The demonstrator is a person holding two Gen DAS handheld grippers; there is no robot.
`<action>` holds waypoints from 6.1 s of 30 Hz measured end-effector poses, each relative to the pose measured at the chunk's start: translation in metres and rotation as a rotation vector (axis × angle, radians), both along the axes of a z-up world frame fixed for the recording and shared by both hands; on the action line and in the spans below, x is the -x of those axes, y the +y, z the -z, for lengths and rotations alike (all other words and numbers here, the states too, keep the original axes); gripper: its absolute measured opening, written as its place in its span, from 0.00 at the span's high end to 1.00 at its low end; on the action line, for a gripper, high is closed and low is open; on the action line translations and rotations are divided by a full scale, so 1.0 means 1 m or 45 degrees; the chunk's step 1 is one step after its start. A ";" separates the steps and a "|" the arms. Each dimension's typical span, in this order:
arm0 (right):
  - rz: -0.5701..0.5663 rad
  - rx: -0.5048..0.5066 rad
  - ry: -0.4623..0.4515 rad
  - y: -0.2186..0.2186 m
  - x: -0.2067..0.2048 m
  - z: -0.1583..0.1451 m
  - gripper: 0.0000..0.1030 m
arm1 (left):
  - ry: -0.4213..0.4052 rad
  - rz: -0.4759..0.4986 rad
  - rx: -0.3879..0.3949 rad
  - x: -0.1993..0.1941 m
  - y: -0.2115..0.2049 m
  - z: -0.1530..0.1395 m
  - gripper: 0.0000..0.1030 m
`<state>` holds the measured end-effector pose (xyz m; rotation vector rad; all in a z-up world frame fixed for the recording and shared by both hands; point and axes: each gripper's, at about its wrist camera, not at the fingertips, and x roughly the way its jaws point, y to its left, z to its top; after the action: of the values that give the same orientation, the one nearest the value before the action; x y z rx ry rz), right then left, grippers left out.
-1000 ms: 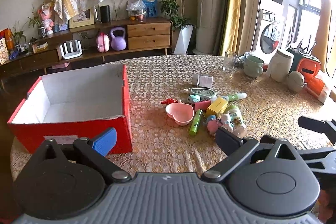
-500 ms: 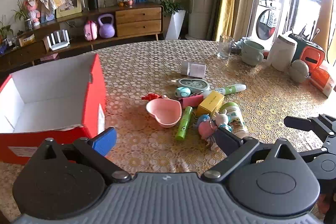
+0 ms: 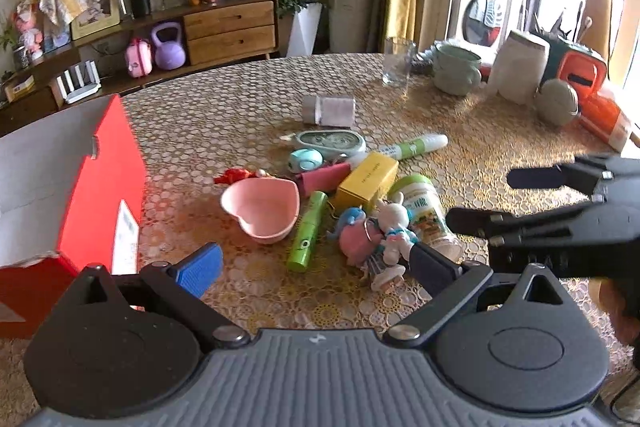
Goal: Organize rigid objects
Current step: 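Reach the left tool to the pink heart bowl while the right tool approaches the green-lidded jar, then grasp the pink heart bowl with the left tool while the right tool grasps the green-lidded jar, then carry the bowl and jar into the red box and open both tools, then withdraw both tools from the box back over the table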
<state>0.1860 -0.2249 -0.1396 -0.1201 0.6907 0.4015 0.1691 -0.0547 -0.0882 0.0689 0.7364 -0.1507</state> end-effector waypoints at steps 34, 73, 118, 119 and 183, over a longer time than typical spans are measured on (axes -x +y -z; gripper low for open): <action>0.017 -0.087 0.210 0.019 -0.050 0.023 0.35 | 0.047 -0.211 -0.058 -0.092 0.027 0.050 0.03; 0.060 -0.118 0.121 0.014 -0.001 -0.030 0.57 | 0.017 -0.164 0.003 -0.044 0.040 -0.010 0.32; -0.468 -0.052 0.106 0.298 -0.007 -0.098 0.57 | 0.081 -0.457 -0.048 -0.036 0.285 -0.071 0.31; -0.471 -0.045 0.119 0.303 -0.008 -0.094 0.57 | 0.090 -0.460 -0.051 -0.039 0.289 -0.067 0.31; -0.498 -0.112 0.212 0.274 0.013 -0.102 0.37 | 0.244 -0.514 0.030 -0.019 0.269 -0.065 0.31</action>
<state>0.1728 0.0487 -0.0372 -0.1394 0.8140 0.8232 0.1883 0.2147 -0.0235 -0.1187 0.9245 0.2222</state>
